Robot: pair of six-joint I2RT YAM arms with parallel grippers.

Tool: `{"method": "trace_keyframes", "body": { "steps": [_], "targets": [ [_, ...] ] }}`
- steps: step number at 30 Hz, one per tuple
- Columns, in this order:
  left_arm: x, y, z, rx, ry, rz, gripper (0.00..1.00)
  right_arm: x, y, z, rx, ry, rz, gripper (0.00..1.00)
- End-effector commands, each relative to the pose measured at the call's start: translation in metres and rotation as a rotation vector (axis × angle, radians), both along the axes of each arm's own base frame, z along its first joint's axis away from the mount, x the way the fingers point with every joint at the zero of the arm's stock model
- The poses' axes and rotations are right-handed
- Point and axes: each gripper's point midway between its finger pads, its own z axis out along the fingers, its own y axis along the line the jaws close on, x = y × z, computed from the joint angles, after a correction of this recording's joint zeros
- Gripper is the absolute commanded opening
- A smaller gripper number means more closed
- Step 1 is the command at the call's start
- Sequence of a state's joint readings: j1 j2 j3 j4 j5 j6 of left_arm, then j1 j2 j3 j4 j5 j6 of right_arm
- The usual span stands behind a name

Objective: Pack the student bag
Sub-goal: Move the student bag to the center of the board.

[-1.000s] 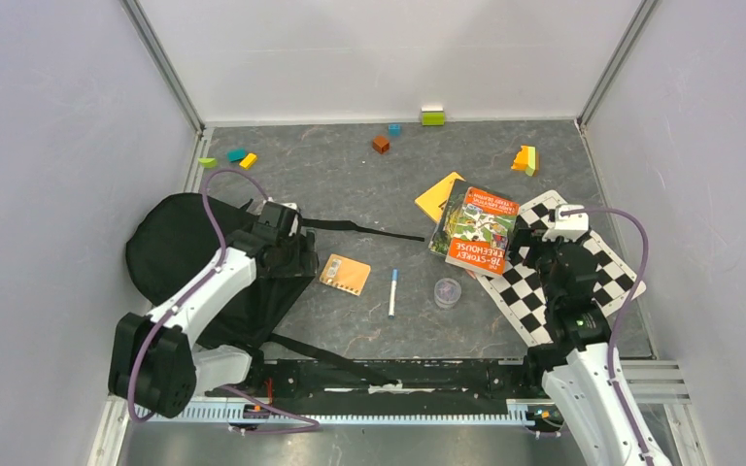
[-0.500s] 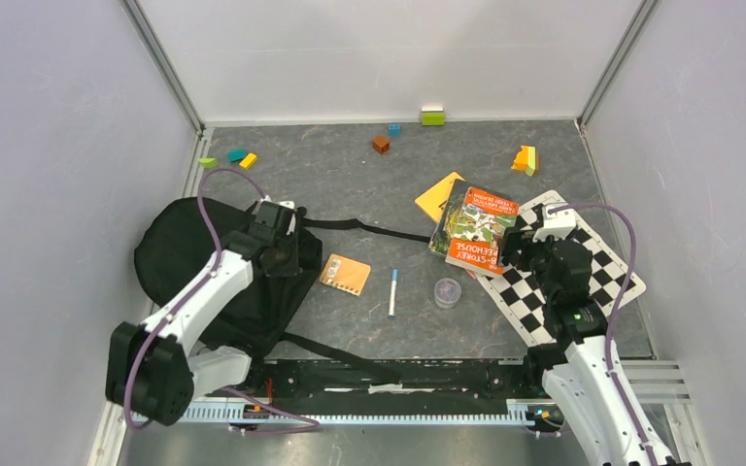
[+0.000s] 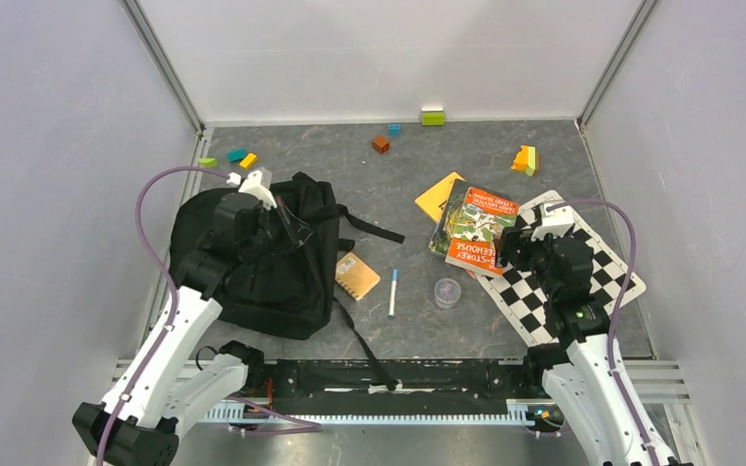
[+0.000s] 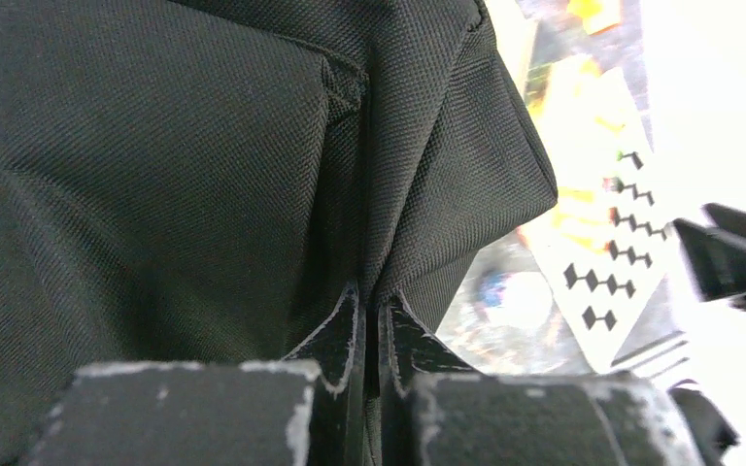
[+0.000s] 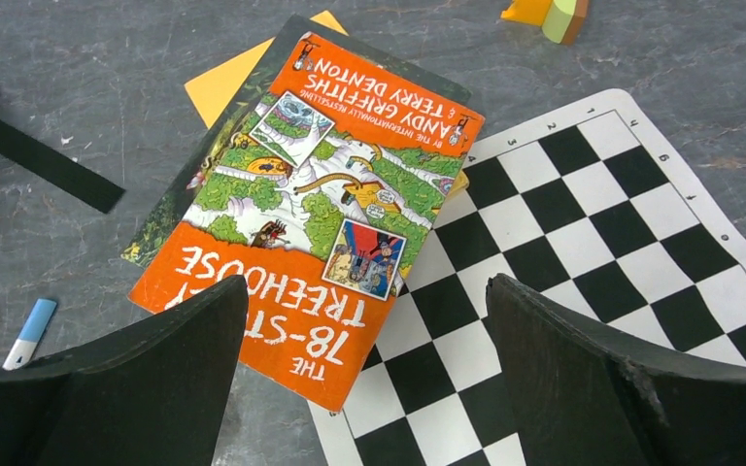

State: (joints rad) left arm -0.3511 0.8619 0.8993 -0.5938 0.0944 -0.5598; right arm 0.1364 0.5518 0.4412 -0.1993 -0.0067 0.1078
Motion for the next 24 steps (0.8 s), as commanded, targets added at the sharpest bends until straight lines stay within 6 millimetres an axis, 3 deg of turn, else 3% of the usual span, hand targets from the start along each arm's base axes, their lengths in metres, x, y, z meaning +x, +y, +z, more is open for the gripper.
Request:
{"method": "trace_keyframes", "body": {
  "steps": [1,8,15,17,19,21,23,24],
  "targets": [
    [0.017,-0.040,0.049,-0.291,-0.110,-0.012,0.02,0.003,0.006,0.020,0.020,-0.031,0.025,0.98],
    [0.025,-0.085,0.055,-0.409,-0.157,-0.003,0.02,-0.001,0.018,0.013,0.057,-0.009,0.083,0.98],
    [0.030,-0.142,0.022,-0.380,-0.133,0.003,0.07,-0.002,0.019,0.007,0.061,0.027,0.087,0.98],
    [0.029,-0.156,0.011,-0.372,-0.107,-0.040,0.21,-0.003,0.018,0.008,0.052,0.035,0.084,0.98],
    [0.030,-0.159,0.003,-0.334,-0.097,-0.061,0.54,-0.004,0.019,0.008,0.052,0.043,0.089,0.98],
    [0.030,-0.150,0.004,-0.271,-0.117,-0.059,0.83,-0.006,0.021,0.007,0.056,0.047,0.107,0.98],
    [0.027,-0.130,0.007,-0.171,-0.142,-0.038,0.98,-0.007,0.024,0.004,0.054,0.054,0.121,0.98],
    [0.027,-0.117,0.010,-0.112,-0.168,-0.024,1.00,-0.007,0.023,0.003,0.050,0.056,0.120,0.98]
  ]
}}
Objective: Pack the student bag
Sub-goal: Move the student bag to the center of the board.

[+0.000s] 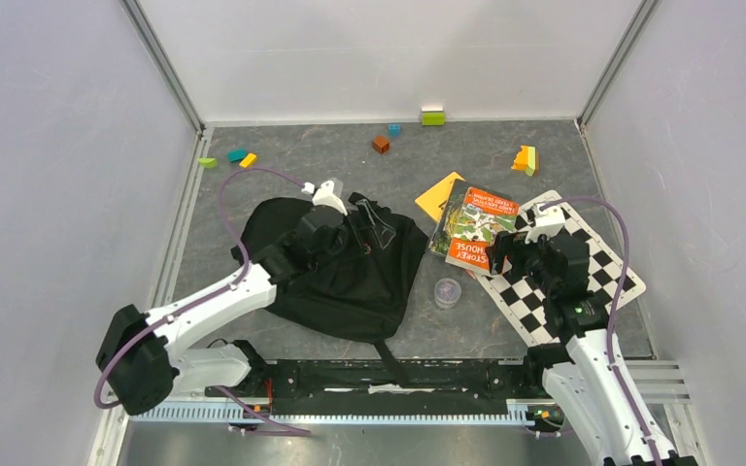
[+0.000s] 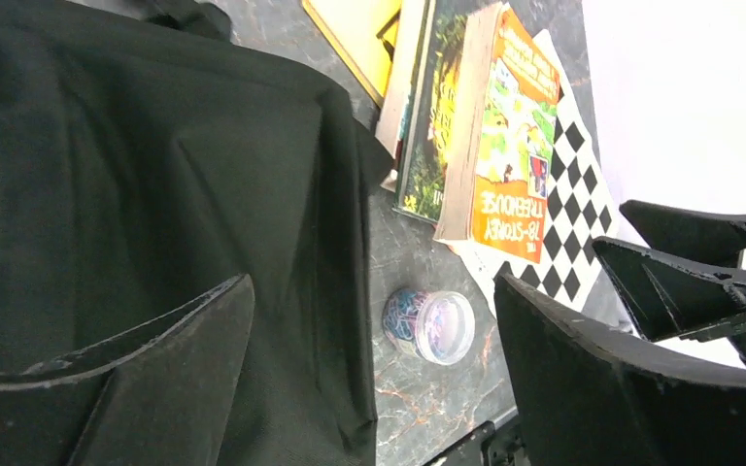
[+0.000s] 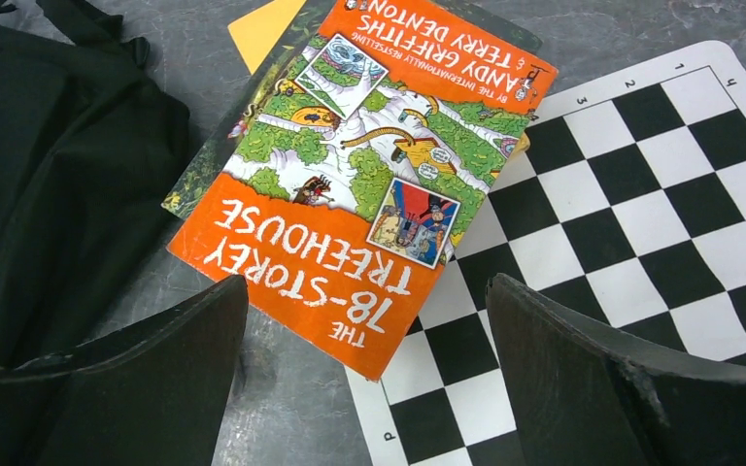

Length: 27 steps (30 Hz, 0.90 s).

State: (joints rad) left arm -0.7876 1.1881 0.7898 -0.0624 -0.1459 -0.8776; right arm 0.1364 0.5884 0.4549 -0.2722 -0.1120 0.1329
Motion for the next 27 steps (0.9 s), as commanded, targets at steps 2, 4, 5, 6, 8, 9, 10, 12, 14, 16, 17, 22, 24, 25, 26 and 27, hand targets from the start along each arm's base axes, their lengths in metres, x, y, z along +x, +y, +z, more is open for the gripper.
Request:
{"method": "trace_keyframes", "body": {
  "steps": [2,4,5,6,8,9,10,12,14,16,17,22,24,25,26,27],
  "targets": [
    [0.007,0.055,0.053,0.184,-0.199,0.084,1.00,0.003,0.005,0.022,-0.001,-0.052,0.038,0.98],
    [0.006,0.086,0.056,0.291,-0.219,0.114,1.00,0.004,0.007,0.028,-0.002,-0.066,0.055,0.98],
    [0.005,0.102,0.057,0.342,-0.227,0.129,1.00,0.004,0.010,0.033,0.003,-0.079,0.065,0.98],
    [0.006,0.120,0.054,0.391,-0.222,0.152,1.00,0.004,0.012,0.040,0.013,-0.091,0.075,0.98],
    [0.007,0.150,0.046,0.444,-0.196,0.195,1.00,0.004,0.019,0.049,0.045,-0.110,0.097,0.98],
    [0.007,0.160,0.041,0.449,-0.180,0.201,1.00,0.003,0.023,0.051,0.068,-0.116,0.111,0.98],
    [0.010,0.174,0.036,0.454,-0.163,0.225,1.00,0.003,0.029,0.054,0.090,-0.122,0.129,0.98],
    [0.012,0.191,0.025,0.458,-0.133,0.250,1.00,0.002,0.038,0.055,0.132,-0.124,0.159,0.98],
    [0.015,0.201,0.017,0.462,-0.108,0.264,1.00,0.000,0.048,0.053,0.159,-0.115,0.183,0.98],
    [0.018,0.197,0.013,0.427,-0.105,0.236,1.00,-0.002,0.059,0.051,0.174,-0.103,0.210,0.98],
    [0.020,0.191,0.013,0.401,-0.115,0.209,1.00,-0.003,0.066,0.050,0.181,-0.097,0.227,0.98],
    [0.014,0.139,0.003,0.268,-0.115,-0.061,1.00,-0.013,0.110,0.042,0.217,-0.057,0.318,0.95],
    [0.007,0.123,-0.011,0.235,-0.063,-0.139,1.00,-0.019,0.134,0.043,0.275,-0.037,0.376,0.90],
    [0.004,0.118,-0.018,0.250,-0.035,-0.166,1.00,-0.021,0.145,0.043,0.295,-0.034,0.401,0.89],
    [0.001,0.116,-0.024,0.281,-0.010,-0.185,1.00,-0.024,0.157,0.045,0.311,-0.038,0.423,0.89],
    [0.001,0.117,-0.027,0.319,0.004,-0.183,1.00,-0.025,0.166,0.041,0.305,-0.027,0.433,0.89]
  ]
}}
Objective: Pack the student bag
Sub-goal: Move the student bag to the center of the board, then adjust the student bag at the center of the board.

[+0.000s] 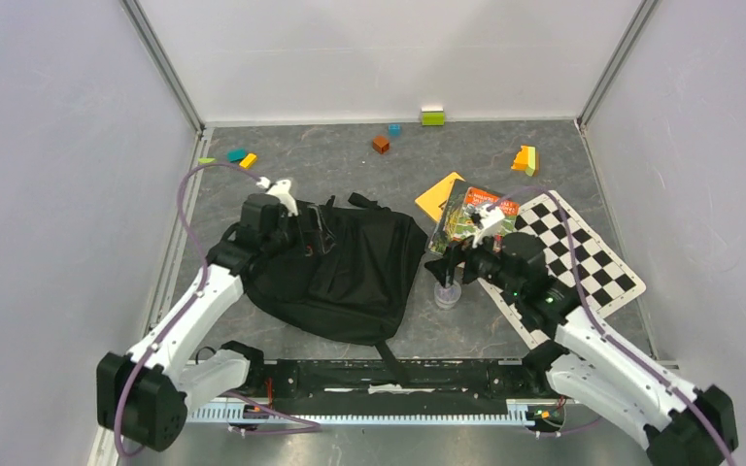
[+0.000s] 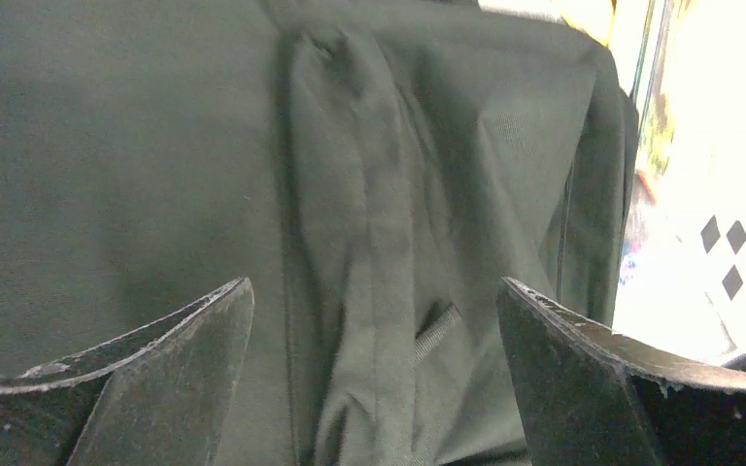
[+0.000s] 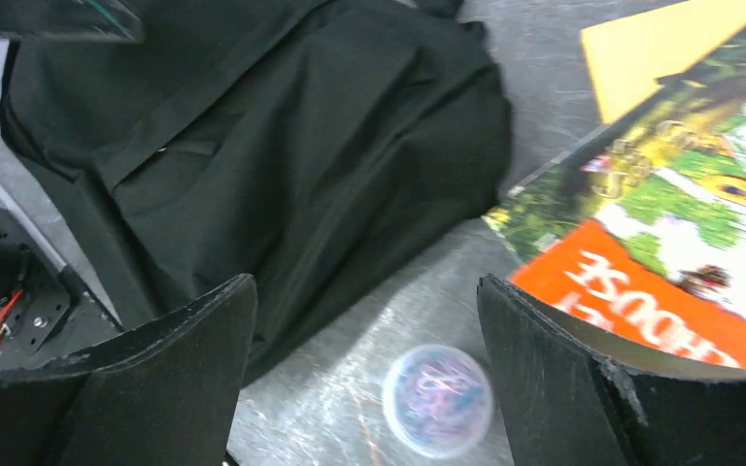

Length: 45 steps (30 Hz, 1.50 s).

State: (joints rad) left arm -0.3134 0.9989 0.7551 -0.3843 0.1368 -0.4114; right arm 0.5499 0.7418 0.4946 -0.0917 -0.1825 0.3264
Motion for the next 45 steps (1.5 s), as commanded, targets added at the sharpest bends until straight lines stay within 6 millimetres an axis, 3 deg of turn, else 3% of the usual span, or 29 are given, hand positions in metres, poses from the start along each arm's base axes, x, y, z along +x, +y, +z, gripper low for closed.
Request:
{"method": "trace_keyframes", "body": {
  "steps": [1,8,13,17,20,30,33,45],
  "targets": [
    [-0.012,-0.026,-0.008,0.047,0.036,-0.170,1.00,0.002,0.041,0.019,0.094,-0.038,0.021,0.89],
    [-0.026,-0.025,-0.007,0.105,-0.005,-0.202,1.00,-0.010,0.087,-0.020,-0.070,0.047,0.039,0.85],
    [-0.041,-0.030,-0.016,0.252,-0.013,-0.253,1.00,-0.015,0.100,-0.044,-0.193,0.068,0.000,0.83],
    [-0.042,-0.009,-0.026,0.373,0.038,-0.164,1.00,-0.013,0.097,-0.061,-0.310,0.075,-0.043,0.81],
    [-0.041,-0.002,-0.024,0.372,0.033,-0.101,1.00,-0.011,0.093,-0.069,-0.324,0.082,-0.073,0.72],
    [-0.053,-0.024,-0.044,0.213,0.085,-0.117,1.00,-0.011,0.085,-0.081,-0.322,0.080,-0.102,0.69],
    [-0.057,-0.022,-0.053,0.228,0.123,-0.107,1.00,-0.013,0.086,-0.084,-0.317,0.091,-0.090,0.68],
    [-0.063,-0.023,-0.057,0.235,0.130,-0.104,0.94,-0.013,0.094,-0.090,-0.286,0.085,-0.073,0.67]
  ]
}}
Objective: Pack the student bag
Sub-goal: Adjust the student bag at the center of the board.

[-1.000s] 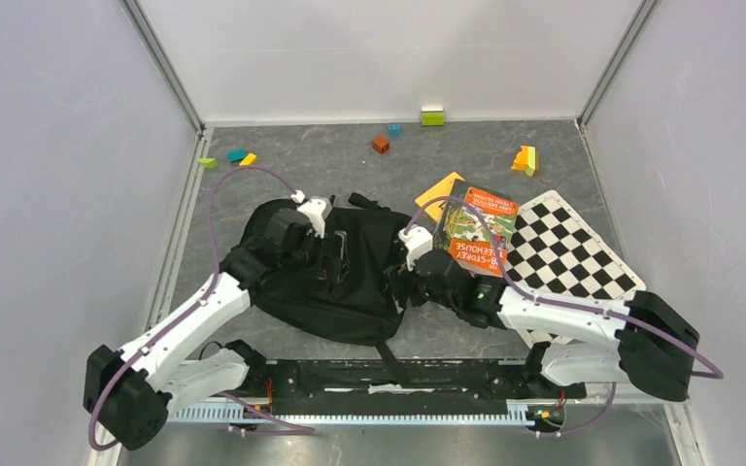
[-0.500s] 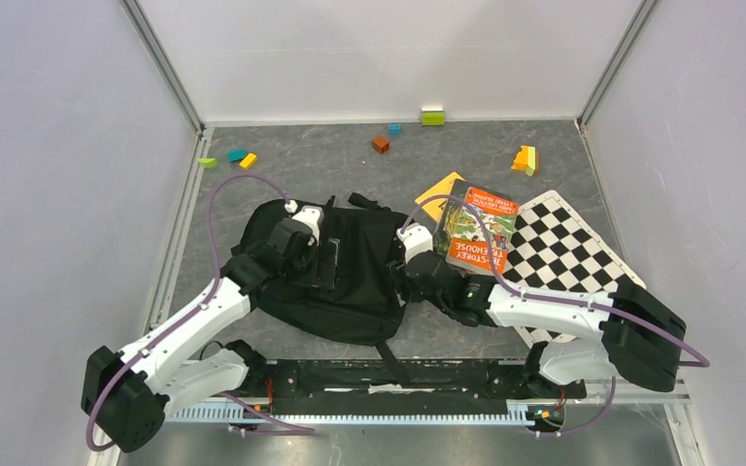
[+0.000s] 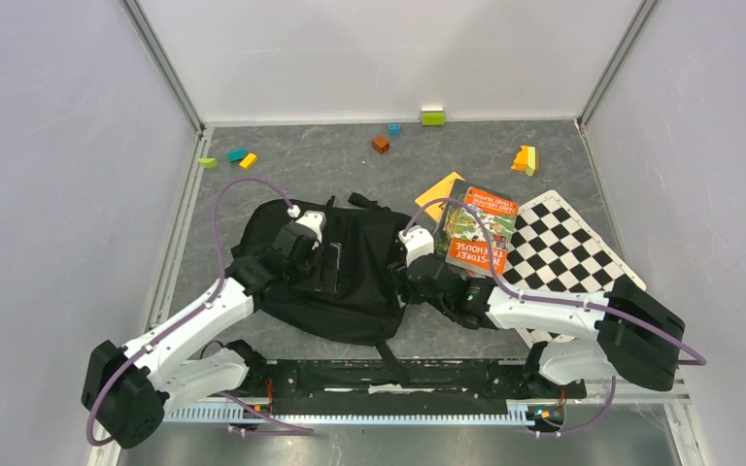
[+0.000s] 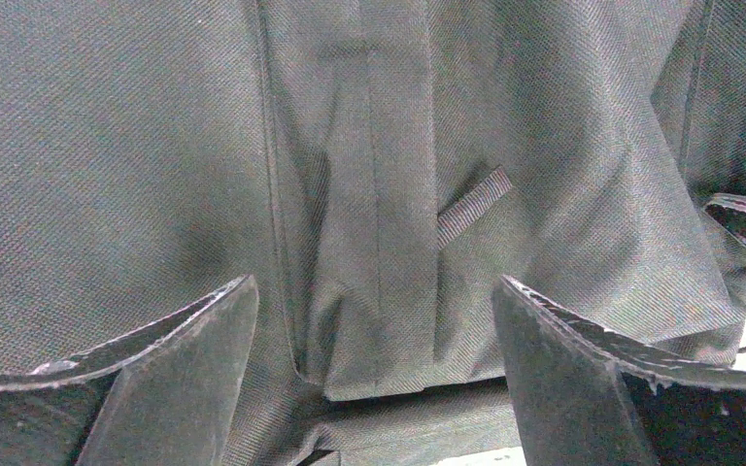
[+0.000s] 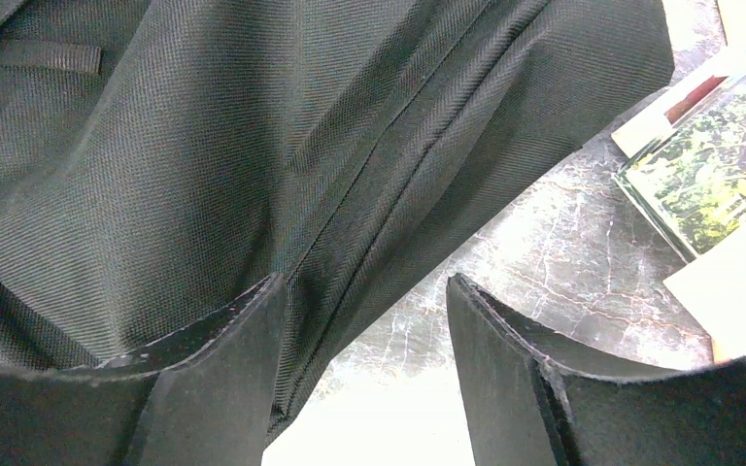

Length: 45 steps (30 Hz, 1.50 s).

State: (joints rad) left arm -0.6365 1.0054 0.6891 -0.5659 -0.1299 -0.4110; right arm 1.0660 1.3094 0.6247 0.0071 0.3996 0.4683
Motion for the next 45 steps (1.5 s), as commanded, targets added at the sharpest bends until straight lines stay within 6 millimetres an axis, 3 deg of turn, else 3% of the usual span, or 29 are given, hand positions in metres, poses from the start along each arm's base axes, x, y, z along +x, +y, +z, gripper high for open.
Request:
{"method": "trace_keyframes", "body": {
  "steps": [1,3,4,7,8,12,17,21,28,32,35,40,45],
  "targets": [
    [0.002,-0.008,0.002,-0.052,-0.007,0.020,0.94,0.006,0.010,0.001,0.037,-0.024,-0.001,0.66],
    [0.002,-0.008,0.007,-0.067,-0.017,0.024,0.95,0.011,0.011,0.000,0.010,-0.044,0.007,0.60],
    [0.002,-0.006,0.014,-0.076,-0.035,0.034,0.96,0.015,0.013,0.001,-0.008,-0.059,0.014,0.52],
    [0.003,0.004,0.043,-0.094,-0.105,0.078,1.00,0.029,0.018,0.016,-0.075,-0.112,0.031,0.08],
    [0.004,0.008,0.056,-0.096,-0.135,0.092,1.00,0.034,0.017,0.024,-0.106,-0.143,0.031,0.00],
    [0.009,0.037,0.093,-0.020,-0.224,0.160,1.00,0.060,0.015,0.076,-0.156,-0.286,0.021,0.00],
    [0.027,0.078,0.101,0.069,-0.216,0.229,1.00,0.083,0.015,0.116,-0.241,-0.412,0.119,0.00],
    [0.048,0.133,0.100,0.074,-0.218,0.404,1.00,0.087,0.012,0.132,-0.291,-0.479,0.156,0.00],
    [0.067,0.153,0.069,-0.030,-0.122,0.533,1.00,0.082,0.020,0.152,-0.250,-0.524,0.225,0.00],
    [0.070,0.142,0.052,-0.141,-0.091,0.538,1.00,0.068,0.030,0.152,-0.180,-0.502,0.309,0.00],
    [0.068,0.144,0.030,-0.156,-0.045,0.576,1.00,0.064,0.029,0.150,-0.170,-0.491,0.315,0.00],
    [0.067,0.139,0.019,-0.195,0.009,0.569,0.73,0.044,0.037,0.160,-0.150,-0.493,0.416,0.00],
    [0.060,0.119,0.018,-0.289,0.039,0.509,0.33,0.039,0.034,0.181,-0.125,-0.520,0.403,0.00]
  ]
}}
